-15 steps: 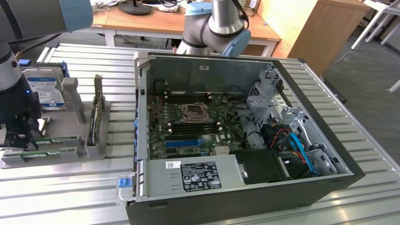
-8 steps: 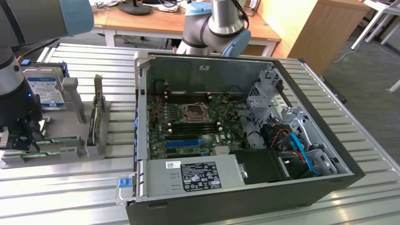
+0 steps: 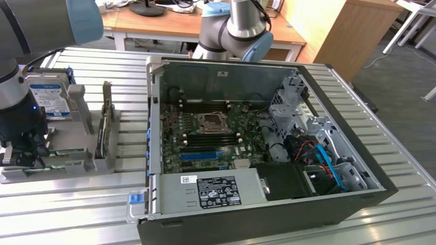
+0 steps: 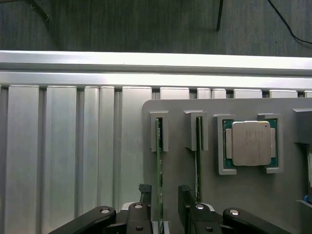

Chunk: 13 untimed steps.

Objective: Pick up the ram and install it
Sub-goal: 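Pick up the ram and move it above insertion slot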

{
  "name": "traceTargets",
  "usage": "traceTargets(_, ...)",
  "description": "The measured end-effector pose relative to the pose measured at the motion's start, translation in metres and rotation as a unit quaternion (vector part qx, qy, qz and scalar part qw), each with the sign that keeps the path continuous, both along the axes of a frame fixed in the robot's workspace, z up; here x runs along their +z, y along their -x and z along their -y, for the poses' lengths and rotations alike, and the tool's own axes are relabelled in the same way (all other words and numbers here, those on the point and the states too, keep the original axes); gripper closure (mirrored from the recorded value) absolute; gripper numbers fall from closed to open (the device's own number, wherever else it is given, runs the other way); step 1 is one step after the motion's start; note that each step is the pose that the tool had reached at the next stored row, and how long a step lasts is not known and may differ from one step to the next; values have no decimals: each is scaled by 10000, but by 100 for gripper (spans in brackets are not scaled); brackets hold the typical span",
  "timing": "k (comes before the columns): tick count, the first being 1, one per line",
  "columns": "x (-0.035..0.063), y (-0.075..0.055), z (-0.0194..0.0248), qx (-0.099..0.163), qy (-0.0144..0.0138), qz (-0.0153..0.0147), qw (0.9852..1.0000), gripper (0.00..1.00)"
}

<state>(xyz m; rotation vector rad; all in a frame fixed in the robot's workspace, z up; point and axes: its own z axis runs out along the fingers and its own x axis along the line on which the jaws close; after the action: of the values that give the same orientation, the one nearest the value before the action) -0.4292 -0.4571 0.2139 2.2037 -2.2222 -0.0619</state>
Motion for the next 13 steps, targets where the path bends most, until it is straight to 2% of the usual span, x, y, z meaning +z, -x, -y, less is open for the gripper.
traceTargets(13,-39,0,0,6,0,0,10000,64)
